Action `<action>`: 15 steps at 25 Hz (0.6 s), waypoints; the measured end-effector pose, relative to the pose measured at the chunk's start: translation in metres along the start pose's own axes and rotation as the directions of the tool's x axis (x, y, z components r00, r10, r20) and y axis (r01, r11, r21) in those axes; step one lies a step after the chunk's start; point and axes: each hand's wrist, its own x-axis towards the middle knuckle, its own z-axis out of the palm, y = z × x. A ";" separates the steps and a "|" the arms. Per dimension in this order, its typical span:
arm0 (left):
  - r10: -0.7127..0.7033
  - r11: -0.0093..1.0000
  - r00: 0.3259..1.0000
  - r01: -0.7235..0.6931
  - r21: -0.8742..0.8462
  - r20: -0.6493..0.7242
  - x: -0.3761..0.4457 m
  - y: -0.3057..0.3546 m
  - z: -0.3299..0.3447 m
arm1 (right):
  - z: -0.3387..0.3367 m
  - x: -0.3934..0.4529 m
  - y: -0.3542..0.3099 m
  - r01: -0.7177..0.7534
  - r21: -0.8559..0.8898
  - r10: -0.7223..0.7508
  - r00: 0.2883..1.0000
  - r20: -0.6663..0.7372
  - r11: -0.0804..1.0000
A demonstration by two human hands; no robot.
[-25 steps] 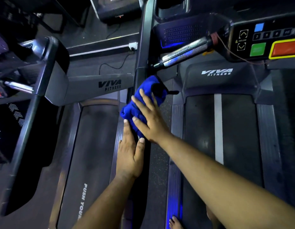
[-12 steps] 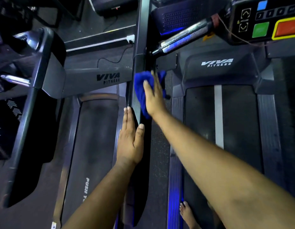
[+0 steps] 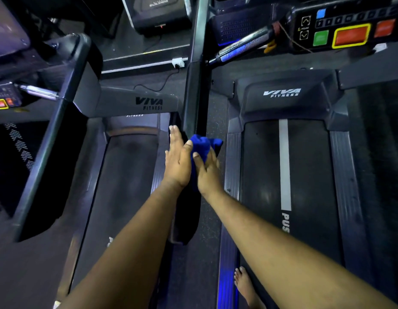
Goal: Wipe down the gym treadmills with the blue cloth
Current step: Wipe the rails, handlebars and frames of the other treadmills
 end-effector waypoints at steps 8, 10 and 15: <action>-0.127 0.991 0.992 0.126 0.040 0.026 -0.169 -0.058 -0.007 | -0.002 -0.144 0.007 -0.125 -0.249 0.153 0.983 0.097 0.960; -0.184 0.982 0.981 0.181 0.054 0.062 -0.201 -0.058 -0.006 | -0.012 -0.162 -0.001 -0.102 -0.330 0.165 0.972 0.168 0.938; -0.053 0.990 0.986 0.030 0.141 0.157 -0.227 -0.034 -0.014 | -0.052 -0.164 -0.041 -0.046 -0.258 0.089 0.984 0.156 0.965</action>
